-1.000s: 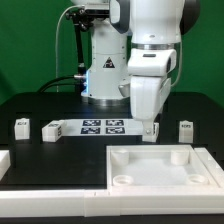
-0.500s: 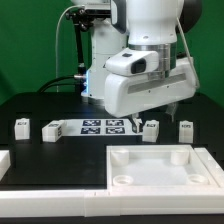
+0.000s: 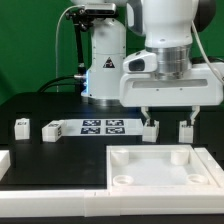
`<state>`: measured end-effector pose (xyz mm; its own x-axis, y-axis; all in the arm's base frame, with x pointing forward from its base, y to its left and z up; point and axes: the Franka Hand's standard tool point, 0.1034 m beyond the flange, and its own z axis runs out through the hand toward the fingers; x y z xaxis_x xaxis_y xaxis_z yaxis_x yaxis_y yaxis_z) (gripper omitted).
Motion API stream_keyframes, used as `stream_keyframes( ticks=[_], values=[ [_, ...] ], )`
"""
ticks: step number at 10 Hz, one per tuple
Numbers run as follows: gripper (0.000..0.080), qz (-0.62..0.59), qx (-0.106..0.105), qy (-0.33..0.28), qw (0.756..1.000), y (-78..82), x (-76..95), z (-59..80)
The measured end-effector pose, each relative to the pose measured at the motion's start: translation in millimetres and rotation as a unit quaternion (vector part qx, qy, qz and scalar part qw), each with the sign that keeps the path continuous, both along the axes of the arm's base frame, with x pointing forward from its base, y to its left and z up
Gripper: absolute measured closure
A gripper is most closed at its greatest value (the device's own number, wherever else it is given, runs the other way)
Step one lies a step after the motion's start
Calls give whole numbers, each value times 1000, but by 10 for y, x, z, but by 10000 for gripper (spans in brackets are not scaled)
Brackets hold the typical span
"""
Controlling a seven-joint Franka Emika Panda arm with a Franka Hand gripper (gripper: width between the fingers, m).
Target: Assemble one leg
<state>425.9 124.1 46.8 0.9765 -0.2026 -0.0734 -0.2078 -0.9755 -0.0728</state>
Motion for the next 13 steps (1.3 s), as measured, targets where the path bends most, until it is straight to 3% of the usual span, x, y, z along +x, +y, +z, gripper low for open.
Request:
stream_keyframes(
  ticks=[3, 7, 8, 9, 11, 13],
  values=[
    [151, 32, 7, -2, 999, 331, -105, 14],
    [151, 46, 7, 16, 999, 335, -130, 7],
    [151, 62, 7, 83, 995, 280, -213, 7],
    [151, 62, 11, 109, 992, 278, -139, 15],
    [151, 61, 16, 220, 973, 222, -256, -20],
    [151, 65, 22, 289, 955, 235, -261, -32]
  ],
)
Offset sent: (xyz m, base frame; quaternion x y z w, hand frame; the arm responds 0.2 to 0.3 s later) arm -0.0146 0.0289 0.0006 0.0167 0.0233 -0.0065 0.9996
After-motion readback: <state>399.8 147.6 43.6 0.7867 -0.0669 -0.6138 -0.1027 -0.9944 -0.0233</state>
